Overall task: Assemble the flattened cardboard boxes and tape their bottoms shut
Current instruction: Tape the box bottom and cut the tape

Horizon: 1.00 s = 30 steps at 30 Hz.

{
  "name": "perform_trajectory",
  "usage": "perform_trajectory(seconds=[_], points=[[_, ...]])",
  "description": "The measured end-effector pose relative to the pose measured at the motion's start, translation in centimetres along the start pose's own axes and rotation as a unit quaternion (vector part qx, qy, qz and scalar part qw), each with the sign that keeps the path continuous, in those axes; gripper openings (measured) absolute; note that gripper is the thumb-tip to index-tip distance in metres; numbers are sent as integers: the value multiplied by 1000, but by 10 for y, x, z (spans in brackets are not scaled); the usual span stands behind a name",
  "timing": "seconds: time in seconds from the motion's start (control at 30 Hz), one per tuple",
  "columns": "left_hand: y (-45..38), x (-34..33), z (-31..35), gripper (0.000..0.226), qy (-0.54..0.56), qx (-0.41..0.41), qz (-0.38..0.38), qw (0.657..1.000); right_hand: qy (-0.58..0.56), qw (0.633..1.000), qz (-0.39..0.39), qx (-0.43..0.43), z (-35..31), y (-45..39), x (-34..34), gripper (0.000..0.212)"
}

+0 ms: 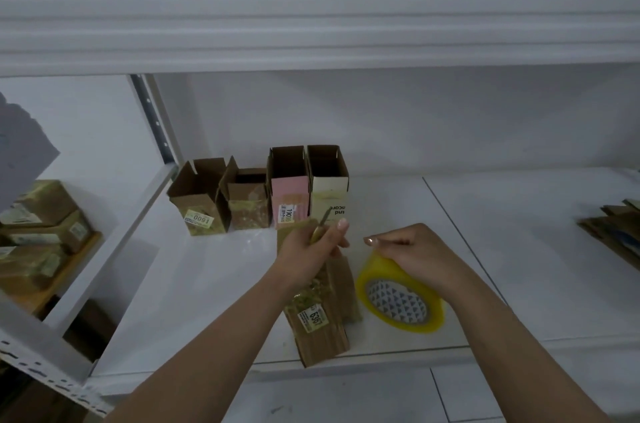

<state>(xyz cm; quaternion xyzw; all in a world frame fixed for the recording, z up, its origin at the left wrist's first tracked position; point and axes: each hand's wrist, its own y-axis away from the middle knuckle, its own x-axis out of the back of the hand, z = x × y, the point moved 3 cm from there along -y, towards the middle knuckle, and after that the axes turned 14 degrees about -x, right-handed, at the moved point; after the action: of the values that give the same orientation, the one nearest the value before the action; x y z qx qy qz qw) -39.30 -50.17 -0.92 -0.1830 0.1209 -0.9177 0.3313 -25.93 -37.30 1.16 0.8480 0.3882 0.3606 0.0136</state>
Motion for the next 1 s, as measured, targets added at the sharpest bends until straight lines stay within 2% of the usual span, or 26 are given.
perform_trajectory(seconds=[0.13, 0.2, 0.3, 0.33, 0.43, 0.5, 0.6, 0.7, 0.77, 0.9, 1.0], points=[[-2, -13, 18, 59, -18, 4, -77, 997, 21, 1000, -7, -1, -11, 4, 2, 15], [-5, -14, 19, 56, -44, 9, -70, 997, 5, 1000, -19, 0, -14, 5, 3, 14], [-7, -12, 19, 34, -36, 23, -58, 997, -17, 999, -49, 3, -15, 5, 3, 16], [-8, -11, 19, 31, -32, 21, -57, 998, -14, 998, -57, 2, -15, 4, 3, 20], [-12, -9, 24, 32, -46, 6, -57, 997, -38, 994, -101, -36, -13, -2, 8, 55], [-14, -6, 27, 34, -56, -2, -47, 997, -70, 988, -135, -39, -15, -1, 13, 50], [-14, 4, 28, 36, -84, -2, -15, 996, -82, 985, -148, -11, -20, -3, 18, 57], [-6, 27, 28, 38, -82, 17, 40, 996, -100, 984, -145, -4, -21, -8, 23, 77], [9, 47, 23, 38, -80, 36, 65, 994, -67, 988, -137, -1, -22, -10, 27, 90], [53, 74, -6, 41, -101, 81, 123, 984, 106, 989, -101, 1, -19, -17, 14, 54], [81, 72, -26, 46, -125, 102, 140, 977, 192, 977, -96, 13, -16, -25, -9, 50]])
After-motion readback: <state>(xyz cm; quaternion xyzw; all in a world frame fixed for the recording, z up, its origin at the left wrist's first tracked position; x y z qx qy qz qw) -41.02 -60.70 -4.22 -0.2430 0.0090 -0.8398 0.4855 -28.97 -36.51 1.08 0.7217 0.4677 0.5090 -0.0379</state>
